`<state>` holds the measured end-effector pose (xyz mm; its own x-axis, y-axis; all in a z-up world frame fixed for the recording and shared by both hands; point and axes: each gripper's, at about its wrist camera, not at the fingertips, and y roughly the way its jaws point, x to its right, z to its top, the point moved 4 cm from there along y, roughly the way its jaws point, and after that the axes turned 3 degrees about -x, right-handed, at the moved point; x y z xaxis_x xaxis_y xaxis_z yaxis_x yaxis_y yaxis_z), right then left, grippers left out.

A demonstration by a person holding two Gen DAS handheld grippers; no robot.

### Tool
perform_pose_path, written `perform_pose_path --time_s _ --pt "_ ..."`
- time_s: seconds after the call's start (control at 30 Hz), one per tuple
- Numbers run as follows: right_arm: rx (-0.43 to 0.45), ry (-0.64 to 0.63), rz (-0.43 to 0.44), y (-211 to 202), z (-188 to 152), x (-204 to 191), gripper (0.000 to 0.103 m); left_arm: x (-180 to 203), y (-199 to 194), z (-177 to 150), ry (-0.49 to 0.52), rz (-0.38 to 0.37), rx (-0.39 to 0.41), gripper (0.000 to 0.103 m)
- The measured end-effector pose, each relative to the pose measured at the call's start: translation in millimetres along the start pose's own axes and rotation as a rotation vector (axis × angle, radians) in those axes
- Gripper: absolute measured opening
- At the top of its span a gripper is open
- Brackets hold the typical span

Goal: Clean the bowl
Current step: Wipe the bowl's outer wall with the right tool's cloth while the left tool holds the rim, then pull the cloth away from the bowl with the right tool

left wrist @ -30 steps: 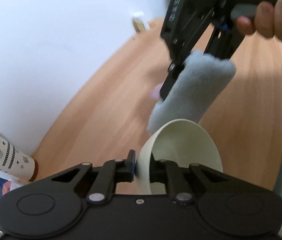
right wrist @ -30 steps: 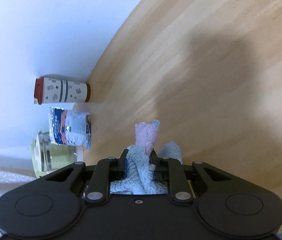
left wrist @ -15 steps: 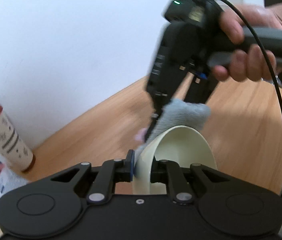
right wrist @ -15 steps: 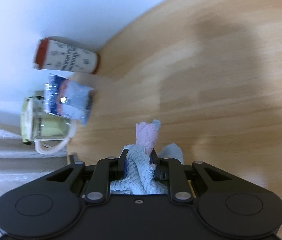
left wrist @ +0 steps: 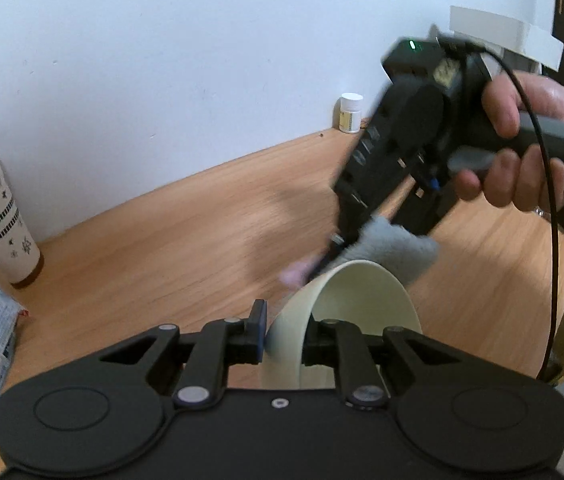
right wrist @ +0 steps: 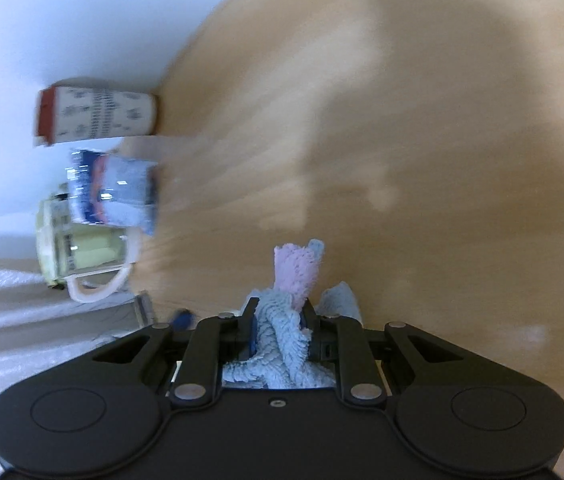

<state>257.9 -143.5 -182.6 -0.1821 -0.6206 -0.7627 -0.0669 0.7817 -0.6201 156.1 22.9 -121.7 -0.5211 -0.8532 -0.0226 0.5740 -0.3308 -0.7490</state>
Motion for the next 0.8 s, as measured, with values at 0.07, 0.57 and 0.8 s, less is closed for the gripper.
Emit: perform_pose_path --time_s 0.07,0.57,0.8 --pt "0.001 -0.064 0.008 1.6 0.2 -19.3 0.023 0.9 0.7 0.8 -0.039 -0.008 -0.003 0.015" --pt "0.125 0.22 0.199 -10.5 -34.4 65.6 0.022 -27.9 -5.1 -3.1 -0.285 -0.069 0.018 0.018" --pt "0.158 0.264 0.218 -9.6 -39.8 66.4 0.022 -38.5 -5.0 -1.2 -0.368 -0.103 0.023 0.018"
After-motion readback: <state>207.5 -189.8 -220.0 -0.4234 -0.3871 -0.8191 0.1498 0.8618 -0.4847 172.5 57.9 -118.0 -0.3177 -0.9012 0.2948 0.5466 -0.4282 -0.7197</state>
